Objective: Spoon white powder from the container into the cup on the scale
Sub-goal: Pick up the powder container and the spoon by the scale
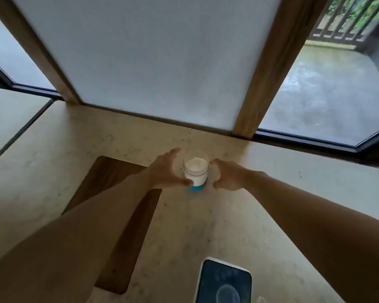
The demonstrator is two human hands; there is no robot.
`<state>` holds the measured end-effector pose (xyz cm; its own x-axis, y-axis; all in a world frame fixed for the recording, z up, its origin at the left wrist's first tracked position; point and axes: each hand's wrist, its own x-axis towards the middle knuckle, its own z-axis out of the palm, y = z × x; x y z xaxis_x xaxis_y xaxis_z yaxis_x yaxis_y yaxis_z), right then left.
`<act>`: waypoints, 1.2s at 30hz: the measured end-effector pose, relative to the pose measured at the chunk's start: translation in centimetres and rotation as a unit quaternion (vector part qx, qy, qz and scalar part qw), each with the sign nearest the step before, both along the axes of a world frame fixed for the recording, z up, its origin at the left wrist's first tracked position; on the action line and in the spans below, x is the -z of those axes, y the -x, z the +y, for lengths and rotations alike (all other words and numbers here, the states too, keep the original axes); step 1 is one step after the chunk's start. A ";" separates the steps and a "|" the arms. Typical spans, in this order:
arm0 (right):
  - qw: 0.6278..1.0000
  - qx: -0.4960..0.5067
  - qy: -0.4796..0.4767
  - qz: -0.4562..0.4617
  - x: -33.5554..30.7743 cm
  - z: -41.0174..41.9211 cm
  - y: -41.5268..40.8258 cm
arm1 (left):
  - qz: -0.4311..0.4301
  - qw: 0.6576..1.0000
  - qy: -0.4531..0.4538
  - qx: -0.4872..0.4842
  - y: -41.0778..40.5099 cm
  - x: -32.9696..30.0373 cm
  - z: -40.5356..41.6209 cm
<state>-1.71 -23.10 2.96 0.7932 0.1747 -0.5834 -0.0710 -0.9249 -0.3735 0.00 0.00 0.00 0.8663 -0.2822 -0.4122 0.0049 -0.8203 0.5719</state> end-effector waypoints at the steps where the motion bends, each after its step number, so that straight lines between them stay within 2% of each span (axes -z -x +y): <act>1: 1.000 0.000 -0.001 0.005 0.8 0.4 -0.3 | 0.007 1.000 0.012 -0.004 -0.2 0.6 0.1; 10: 0.997 0.068 -0.029 -0.008 4.0 0.8 -0.9 | 0.042 0.985 0.154 -0.064 -0.4 3.7 -2.0; 14: 0.994 0.096 -0.057 -0.017 4.7 0.8 -0.9 | 0.025 0.974 0.215 -0.067 0.0 4.4 -3.0; 20: 0.989 0.112 -0.089 -0.023 5.5 0.4 -1.2 | 0.015 0.950 0.284 -0.128 0.9 4.5 -4.5; 27: 0.987 0.113 -0.109 -0.034 6.8 0.7 -1.6 | 0.016 0.925 0.325 -0.198 1.3 6.1 -5.7; 36: 0.978 0.155 -0.134 -0.040 8.4 1.4 -1.5 | 0.030 0.915 0.334 -0.224 1.3 7.5 -6.1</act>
